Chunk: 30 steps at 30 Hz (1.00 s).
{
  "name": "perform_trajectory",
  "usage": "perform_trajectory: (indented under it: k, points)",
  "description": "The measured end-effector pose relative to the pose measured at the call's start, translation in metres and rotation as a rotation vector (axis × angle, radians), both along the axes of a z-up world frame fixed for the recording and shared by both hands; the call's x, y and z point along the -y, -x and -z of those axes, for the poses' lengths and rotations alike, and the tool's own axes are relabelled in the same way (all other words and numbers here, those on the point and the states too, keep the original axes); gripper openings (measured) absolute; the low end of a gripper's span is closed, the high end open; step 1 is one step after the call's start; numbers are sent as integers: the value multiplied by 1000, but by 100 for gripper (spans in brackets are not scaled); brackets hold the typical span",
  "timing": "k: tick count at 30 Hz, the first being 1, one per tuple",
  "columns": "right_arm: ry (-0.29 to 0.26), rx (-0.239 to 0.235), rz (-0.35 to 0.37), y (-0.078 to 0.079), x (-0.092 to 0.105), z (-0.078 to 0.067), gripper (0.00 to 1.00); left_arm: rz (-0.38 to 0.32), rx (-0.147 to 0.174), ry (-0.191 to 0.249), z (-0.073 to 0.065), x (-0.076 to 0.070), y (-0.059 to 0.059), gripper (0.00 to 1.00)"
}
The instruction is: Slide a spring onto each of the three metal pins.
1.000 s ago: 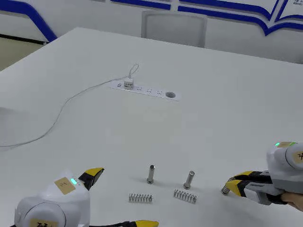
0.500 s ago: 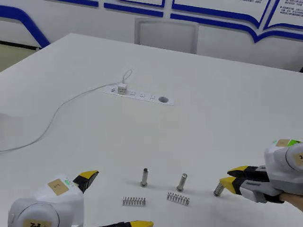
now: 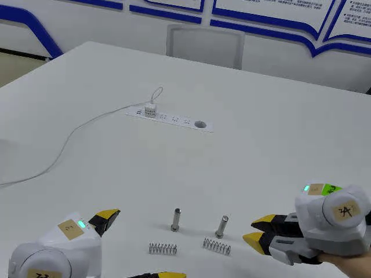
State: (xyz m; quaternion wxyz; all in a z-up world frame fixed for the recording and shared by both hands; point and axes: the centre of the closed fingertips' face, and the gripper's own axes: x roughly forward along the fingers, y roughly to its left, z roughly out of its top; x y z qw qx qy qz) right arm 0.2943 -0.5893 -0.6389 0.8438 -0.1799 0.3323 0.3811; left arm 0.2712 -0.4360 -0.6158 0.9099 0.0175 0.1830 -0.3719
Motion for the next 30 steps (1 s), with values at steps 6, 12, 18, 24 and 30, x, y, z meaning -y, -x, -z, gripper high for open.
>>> perform_trajectory:
  k: [6,12,18,24,30]
  points:
    - [33,-24,-32,5,-4,17,18,8,-1,-17,3,1,1,99]
    - [32,-41,-22,4,-5,27,18,16,1,-20,3,2,2,99]
    - [38,-49,-35,0,-10,36,18,20,0,-24,4,2,3,99]
    - [40,-60,-55,-3,-18,43,18,20,-9,-26,6,2,3,99]
    - [53,-70,-75,-4,-23,52,18,15,-13,-25,6,0,3,99]
